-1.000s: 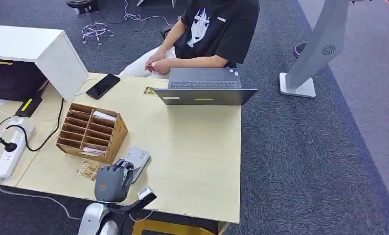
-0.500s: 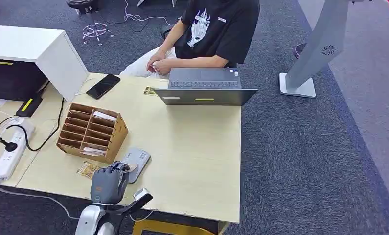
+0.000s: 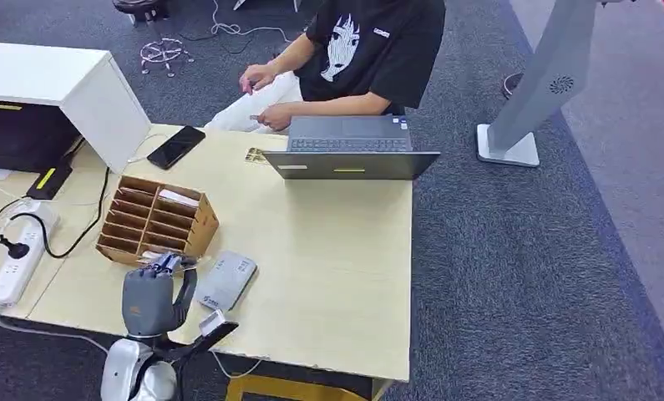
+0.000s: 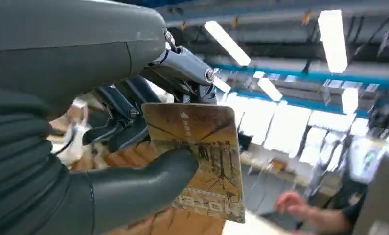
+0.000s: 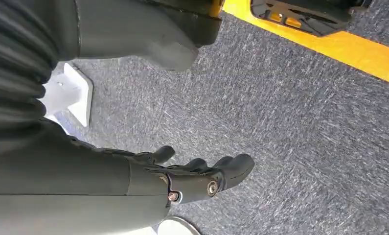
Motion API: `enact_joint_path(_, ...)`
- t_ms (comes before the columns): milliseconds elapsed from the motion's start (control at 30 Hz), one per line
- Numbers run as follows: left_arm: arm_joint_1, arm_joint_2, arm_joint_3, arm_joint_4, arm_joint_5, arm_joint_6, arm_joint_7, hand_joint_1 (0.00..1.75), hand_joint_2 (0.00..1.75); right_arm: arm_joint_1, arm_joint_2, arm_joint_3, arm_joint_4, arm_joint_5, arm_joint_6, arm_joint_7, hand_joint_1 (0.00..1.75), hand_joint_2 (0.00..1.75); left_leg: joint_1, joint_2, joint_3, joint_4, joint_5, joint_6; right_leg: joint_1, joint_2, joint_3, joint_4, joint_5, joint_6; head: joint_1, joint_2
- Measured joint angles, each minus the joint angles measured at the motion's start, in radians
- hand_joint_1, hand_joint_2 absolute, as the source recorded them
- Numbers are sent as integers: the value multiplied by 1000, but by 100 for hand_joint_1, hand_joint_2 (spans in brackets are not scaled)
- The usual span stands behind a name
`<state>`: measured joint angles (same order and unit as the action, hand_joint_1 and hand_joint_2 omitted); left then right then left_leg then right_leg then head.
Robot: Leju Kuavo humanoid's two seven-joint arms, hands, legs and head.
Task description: Pass the card to the sensor for recognition and then transmit it.
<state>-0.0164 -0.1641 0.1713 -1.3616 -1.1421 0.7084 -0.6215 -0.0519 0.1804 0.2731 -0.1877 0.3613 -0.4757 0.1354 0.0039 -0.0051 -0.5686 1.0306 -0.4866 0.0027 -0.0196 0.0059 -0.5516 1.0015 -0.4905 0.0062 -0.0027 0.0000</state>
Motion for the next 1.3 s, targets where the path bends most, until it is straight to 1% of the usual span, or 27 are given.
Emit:
enact_joint_path(67, 5, -17, 0, -74, 21, 0, -42, 175, 175, 0, 0, 0, 0, 11, -3, 8, 0, 175, 0, 0, 0, 0, 0, 0, 0, 0, 0, 0, 0, 0, 0, 0)
enact_joint_path(133, 5, -31, 0, -133, 29, -1, -56, 175, 175, 0, 0, 0, 1, 13, -7, 11, 0, 175, 0, 0, 0, 0, 0, 0, 0, 0, 0, 0, 0, 0, 0, 0)
enact_joint_path(267, 9, -46, 0, -196, 40, -2, -66, 175, 175, 0, 0, 0, 1, 13, -10, 16, 0, 175, 0, 0, 0, 0, 0, 0, 0, 0, 0, 0, 0, 0, 0, 0)
enact_joint_path(367, 14, -55, -1, -287, 62, -2, -73, 175, 175, 1, 0, -2, 1, 11, -11, 21, 0, 175, 0, 1, 0, 0, 0, 0, 0, 0, 0, 0, 0, 0, 0, 0)
enact_joint_path(467, 14, -60, -7, -394, 50, -3, -76, 175, 175, 0, 0, -3, 2, 13, -11, 25, 0, 175, 0, 0, 0, 0, 0, 0, 0, 0, 0, 0, 0, 0, 0, 0)
enact_joint_path(567, 14, -64, -11, -456, 47, -5, -76, 175, 175, 0, 0, -3, 3, 12, -11, 28, 0, 175, 0, 1, 0, 0, 0, 0, 0, 0, 0, 0, 0, 0, 0, 0)
enact_joint_path(733, 14, -68, -12, -505, 47, -6, -76, 175, 175, 0, 0, -3, 3, 12, -11, 28, 0, 175, 0, 1, 0, 0, 0, 0, 0, 0, 0, 0, 0, 0, 0, 0)
enact_joint_path(1067, 9, -68, -14, -550, 58, -6, -76, 175, 175, 0, -1, -3, 3, 14, -5, 27, 0, 175, 0, 1, 0, 0, 0, 0, 0, 0, 0, 0, 0, 0, 0, 0)
enact_joint_path(1200, -31, -61, -14, -563, 60, -6, -76, 175, 175, 0, -5, -6, 4, 21, 9, 24, 0, 175, 0, 0, 0, 0, 0, 0, 0, 0, 0, 0, 0, 0, 0, 0)
enact_joint_path(1300, -82, -46, 3, -545, 44, -7, -76, 175, 175, 0, -9, -9, 4, 30, 14, 24, 0, 175, 0, 0, 0, 0, 0, 0, 0, 0, 0, 0, 0, 0, 0, 0)
